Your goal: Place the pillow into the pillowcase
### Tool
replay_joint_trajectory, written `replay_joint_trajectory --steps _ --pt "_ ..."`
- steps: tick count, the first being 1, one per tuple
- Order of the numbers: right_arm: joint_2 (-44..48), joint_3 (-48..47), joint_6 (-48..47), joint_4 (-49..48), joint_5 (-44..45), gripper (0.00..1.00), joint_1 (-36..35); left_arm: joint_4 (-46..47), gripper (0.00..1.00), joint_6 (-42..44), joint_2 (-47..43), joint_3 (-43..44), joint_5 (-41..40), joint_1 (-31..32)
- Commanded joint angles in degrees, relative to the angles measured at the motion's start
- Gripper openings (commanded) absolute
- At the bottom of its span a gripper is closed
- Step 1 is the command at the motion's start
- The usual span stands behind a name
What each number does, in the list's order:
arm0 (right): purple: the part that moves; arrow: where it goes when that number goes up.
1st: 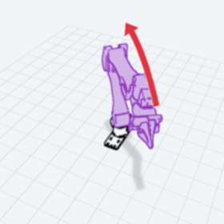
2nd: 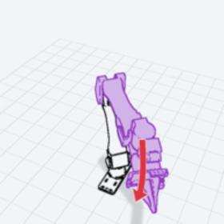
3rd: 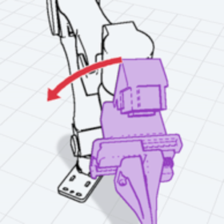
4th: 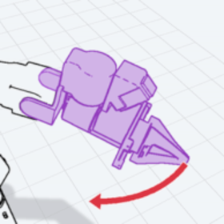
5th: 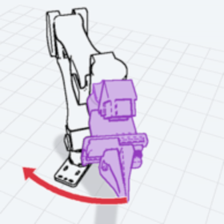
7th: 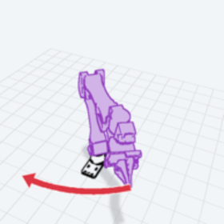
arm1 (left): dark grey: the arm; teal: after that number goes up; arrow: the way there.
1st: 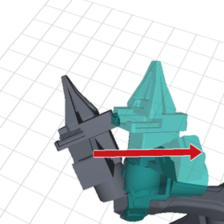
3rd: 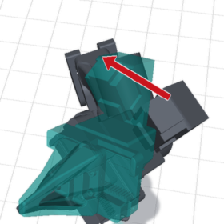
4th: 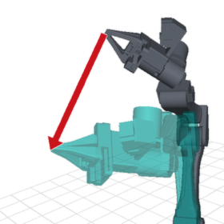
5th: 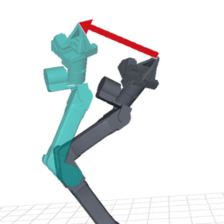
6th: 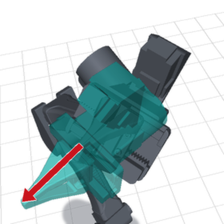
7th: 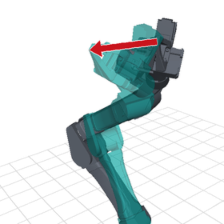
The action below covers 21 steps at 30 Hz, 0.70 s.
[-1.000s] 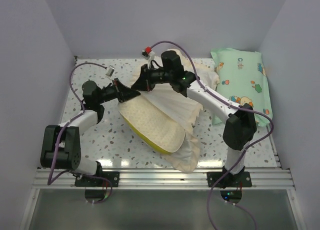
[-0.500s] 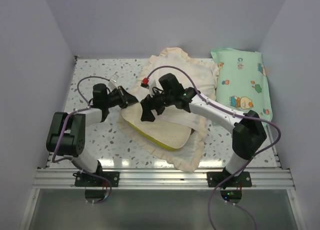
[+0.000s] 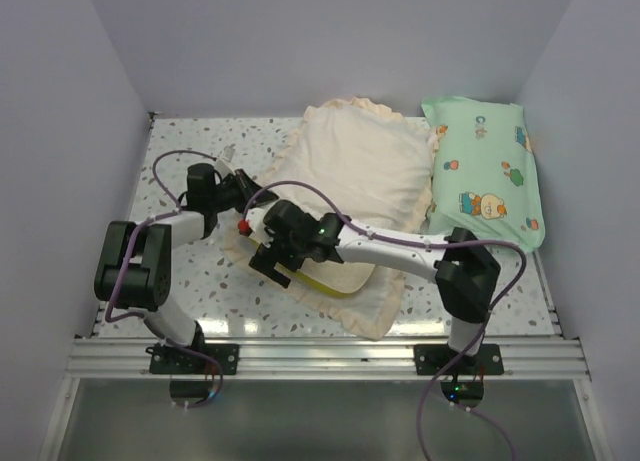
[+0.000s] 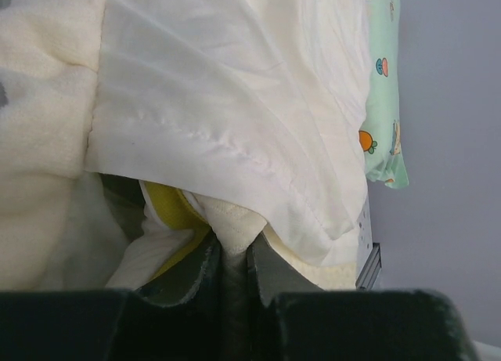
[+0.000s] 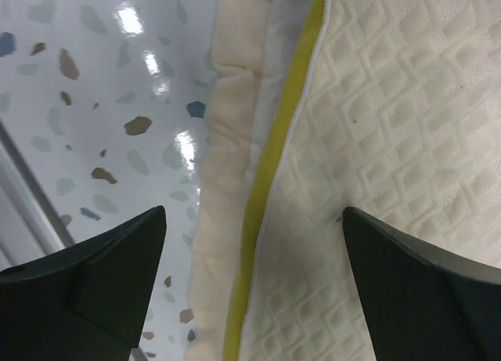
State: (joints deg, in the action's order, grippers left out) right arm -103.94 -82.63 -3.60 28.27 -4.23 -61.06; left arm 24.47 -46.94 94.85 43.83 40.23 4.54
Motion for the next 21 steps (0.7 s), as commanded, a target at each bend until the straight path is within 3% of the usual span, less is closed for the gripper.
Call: replay_joint_trajectory --steps 1,2,5,7,8,9,10,14,15,16,21 --pt "-4.0 -0.6 -3.5 -4.0 16.9 0.99 -2.1 2.0 0.17 -0.5 -0.8 2.2 -0.1 -0.1" --pt "-4.9 -0.4 -3.6 -4.4 22.1 0.98 -2.2 1.9 0.20 -0.3 -1.3 2.0 0.3 -0.1" --pt "-7.8 2.4 -6.1 -8.3 27.0 0.95 -1.9 -2.7 0.31 3.7 -3.0 2.4 2.3 -0.4" --pt "-8.0 4.0 -6.4 -10.9 26.9 0.53 -1.0 -9.5 0.41 6.9 -4.0 3.1 4.3 -1.6" --pt "-7.9 4.3 -5.9 -10.7 26.4 0.26 0.4 -12.7 0.50 11.6 -4.7 4.6 5.5 -2.2" --pt "-7.5 4.1 -5.2 -10.7 25.7 0.00 0.9 -16.8 0.52 15.3 -5.0 5.9 8.3 -2.8" --pt "-6.5 4.1 -4.7 -10.6 25.2 0.00 1.6 -28.8 0.54 20.0 -5.5 7.7 9.2 -4.2" --pt "-2.8 2.0 -3.9 -10.3 20.0 0.00 5.1 -55.3 0.61 52.0 -7.1 16.1 12.9 -10.4" --pt "-2.1 1.5 -3.6 -9.8 18.7 0.00 5.4 -58.5 0.81 56.0 -7.7 16.5 14.5 -14.6" --pt "-1.8 0.9 -3.4 -9.6 17.9 0.00 5.9 -62.0 0.89 58.3 -8.4 16.6 13.0 -16.4" --pt "-0.2 -1.2 -1.4 -9.4 14.8 0.00 7.7 -59.1 0.92 63.3 -9.1 14.4 1.2 -19.6"
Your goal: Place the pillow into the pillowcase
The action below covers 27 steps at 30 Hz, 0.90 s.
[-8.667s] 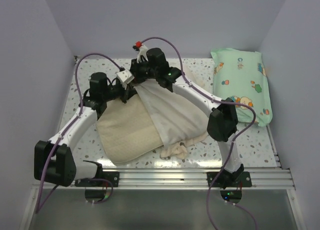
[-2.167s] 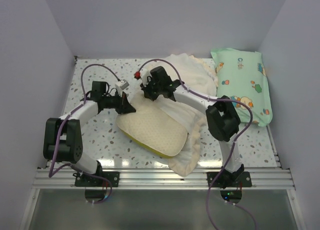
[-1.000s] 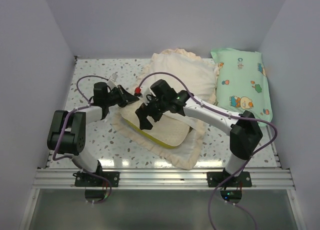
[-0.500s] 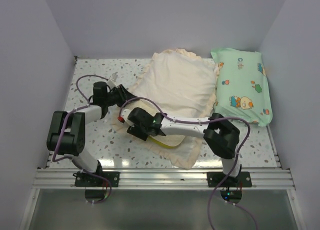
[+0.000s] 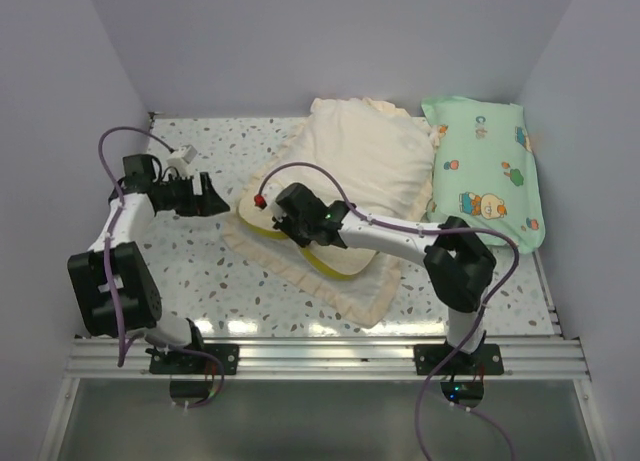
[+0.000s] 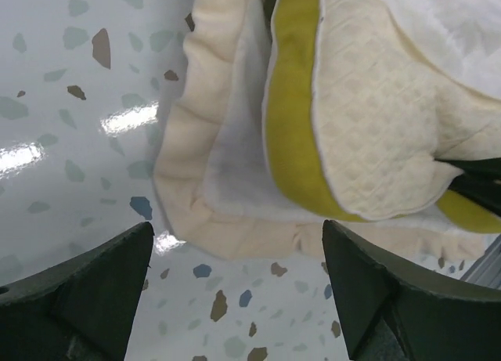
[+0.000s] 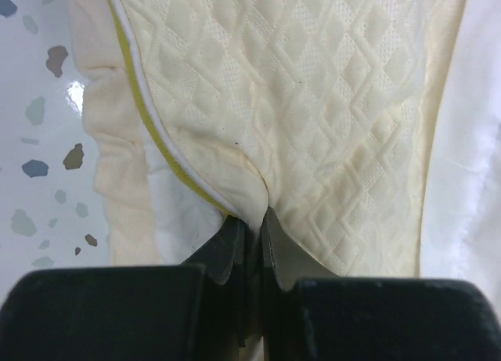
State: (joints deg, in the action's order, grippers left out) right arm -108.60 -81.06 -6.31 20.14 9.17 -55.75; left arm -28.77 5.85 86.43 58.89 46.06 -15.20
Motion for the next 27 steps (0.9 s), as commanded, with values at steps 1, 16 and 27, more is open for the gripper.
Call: replay_joint_trajectory --steps 1,16,27 --pt "4.7 -2.6 1.8 -1.2 1.0 0.00 2.6 -2.4 0.91 11.0 0.8 -1.3 -4.8 0.3" --pt "9.1 -2.9 4.5 0.9 -4.1 0.00 4.2 13.2 0.83 1.4 21.9 4.4 -7.8 12.8" --pt "4.3 -2.3 -2.1 -3.5 -3.5 0.79 5.2 -4.7 0.00 6.5 23.6 9.6 0.9 13.3"
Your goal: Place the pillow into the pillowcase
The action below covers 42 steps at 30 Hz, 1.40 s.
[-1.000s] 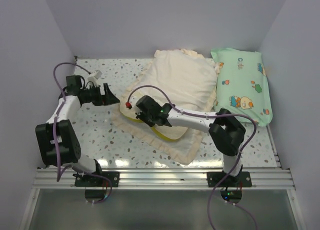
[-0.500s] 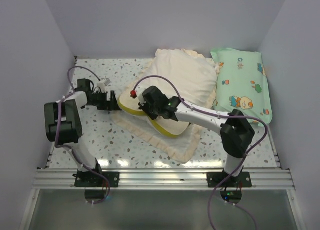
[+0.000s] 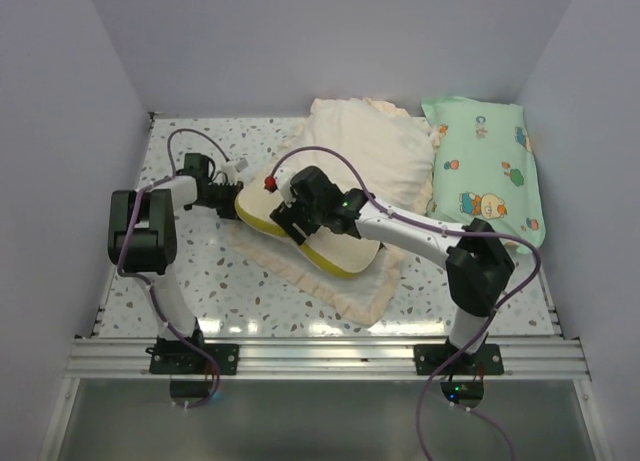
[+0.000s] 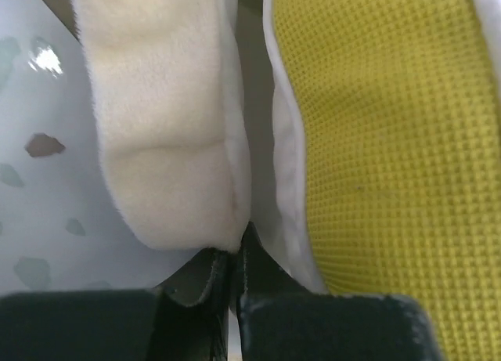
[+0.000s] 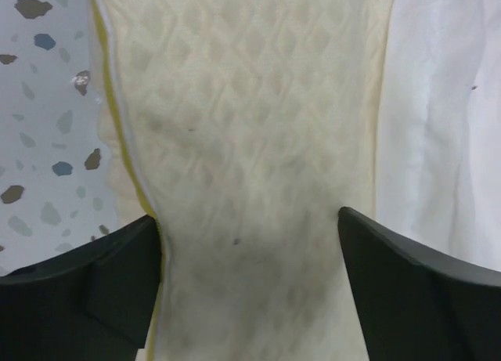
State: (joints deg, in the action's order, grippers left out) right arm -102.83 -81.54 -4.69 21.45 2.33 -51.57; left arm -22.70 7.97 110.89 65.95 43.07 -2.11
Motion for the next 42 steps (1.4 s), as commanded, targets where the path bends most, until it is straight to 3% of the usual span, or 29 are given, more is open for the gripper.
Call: replay_joint_trajectory --steps 1,4,6,12,14,15,20,23,26,32,39,42 --pt "-3.2 -4.0 -3.2 -4.7 3.7 0.98 0.8 -12.6 0.00 5.4 -2.5 3.0 4.3 0.1" --pt "-9.8 -8.5 -0.8 -3.5 4.2 0.99 -1.1 -18.6 0.00 8.7 -5.1 3.6 5.9 0.1" --pt "-12.9 -9.9 -1.0 -7.8 8.3 0.99 -2.7 -21.1 0.00 10.1 -5.7 3.3 6.7 0.1" --pt "-18.0 -15.1 1.6 -9.3 5.7 0.98 -4.9 -21.6 0.00 8.6 -6.3 1.1 9.6 -0.4" --pt "-21.0 -15.3 0.7 -8.5 8.4 0.93 -4.8 -22.3 0.00 8.8 -6.0 1.5 10.1 -0.8" --pt "-22.2 -16.0 0.6 -6.3 10.8 0.89 -4.4 -23.2 0.00 8.9 -6.2 1.7 10.0 -1.1" --pt "-24.9 -13.6 -0.5 -11.8 26.5 0.27 2.4 -30.5 0.00 14.8 -6.7 2.3 8.8 -4.1" --pt "-26.2 -13.2 -5.9 -15.0 32.7 0.11 5.6 -37.1 0.00 19.8 -7.0 4.1 6.2 -6.8" --pt "-26.4 -14.8 -7.6 -14.2 35.3 0.07 9.5 -42.4 0.00 23.1 -7.6 7.2 3.9 -11.7" --pt "-22.2 -11.9 -19.4 -21.3 38.5 0.09 13.6 -50.6 0.00 28.6 -7.2 15.8 0.3 -18.4" --pt "-20.3 -14.5 -28.3 -26.6 43.6 0.14 16.3 -52.7 0.00 32.5 -9.2 14.0 0.3 -18.9" --pt "-26.3 -12.5 -33.4 -30.0 44.5 0.15 14.7 -52.8 0.00 33.8 -8.9 14.5 -0.3 -18.9"
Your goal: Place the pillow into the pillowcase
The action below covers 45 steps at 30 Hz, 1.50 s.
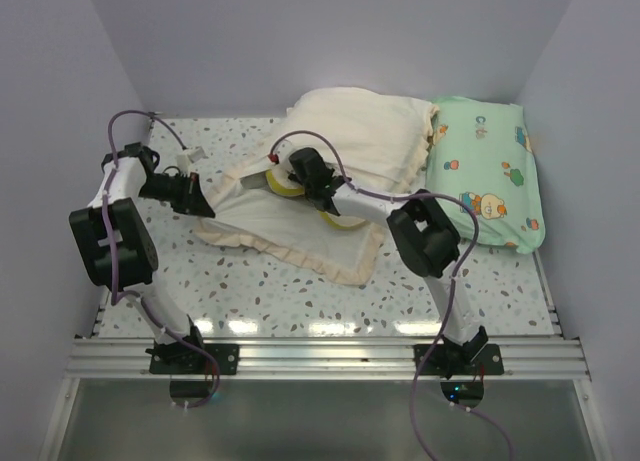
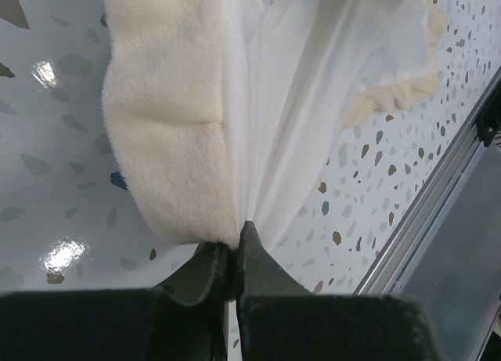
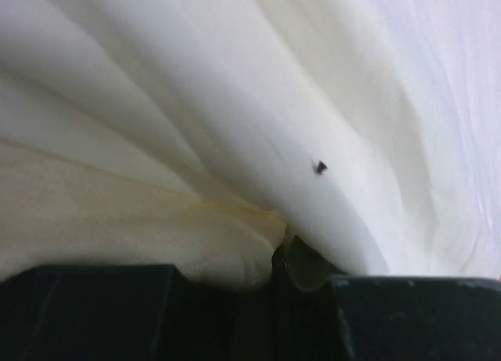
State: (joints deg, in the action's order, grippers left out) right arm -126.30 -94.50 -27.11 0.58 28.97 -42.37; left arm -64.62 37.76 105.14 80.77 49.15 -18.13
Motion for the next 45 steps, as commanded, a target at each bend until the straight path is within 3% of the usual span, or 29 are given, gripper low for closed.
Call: replay_joint_trajectory --steps 1,4,7,14,18,20,23,24,25,27,30,34,41,45 --pt "-8.1 0.1 -11.8 -8.7 19.5 0.15 5.6 -10.7 0.00 4.2 -3.0 -0.2 -6.8 -3.0" --pt "-10.3 2.5 -10.4 -7.3 19.0 0.16 7.2 -10.7 0.00 5.0 -2.5 -0.4 -7.7 -3.3" --pt "-7.4 1.7 -2.7 -0.8 15.9 0.16 5.6 -10.7 0.00 5.9 -1.7 -1.1 -8.3 -3.9" --pt "2.0 -4.7 15.8 20.0 -10.2 0.21 -2.8 -7.2 0.00 6.3 0.8 0.1 -5.9 -2.5" --pt "1.5 -7.5 19.7 24.8 -20.6 0.34 -3.8 -6.3 0.00 9.0 1.0 0.2 -5.4 1.9" --pt "0.5 -7.1 19.0 25.8 -21.0 0.38 -3.8 -3.8 0.07 9.8 0.9 -1.1 -2.9 2.7" --pt "0.3 -6.0 18.6 26.7 -22.7 0.33 -3.7 0.1 0.09 11.3 0.5 -3.9 -1.6 2.8" --pt "0.5 -4.7 18.8 26.6 -23.3 0.29 -3.5 1.9 0.08 10.7 0.1 -4.9 -2.0 2.9" --pt "1.1 -4.0 19.2 26.1 -24.8 0.13 -3.3 6.0 0.06 10.1 -0.6 -6.1 -2.9 2.8" --pt "1.8 -3.3 21.0 25.5 -24.1 0.00 -2.1 8.7 0.03 10.2 -2.6 -8.3 -5.4 2.9" --pt "5.2 -3.6 26.2 22.8 -22.1 0.00 2.2 13.5 0.00 10.1 -4.2 -10.8 -11.2 2.8" --pt "6.1 -7.1 26.3 19.8 -16.7 0.00 6.4 12.8 0.00 14.6 -2.7 -13.2 -15.9 2.7" --pt "-4.5 -6.3 20.3 18.0 -10.8 0.00 3.9 12.4 0.00 19.9 -3.0 -15.1 -16.7 3.0" --pt "-11.8 -8.9 22.3 22.9 -15.2 0.00 3.3 10.2 0.00 25.5 -5.0 -16.3 -16.5 3.0"
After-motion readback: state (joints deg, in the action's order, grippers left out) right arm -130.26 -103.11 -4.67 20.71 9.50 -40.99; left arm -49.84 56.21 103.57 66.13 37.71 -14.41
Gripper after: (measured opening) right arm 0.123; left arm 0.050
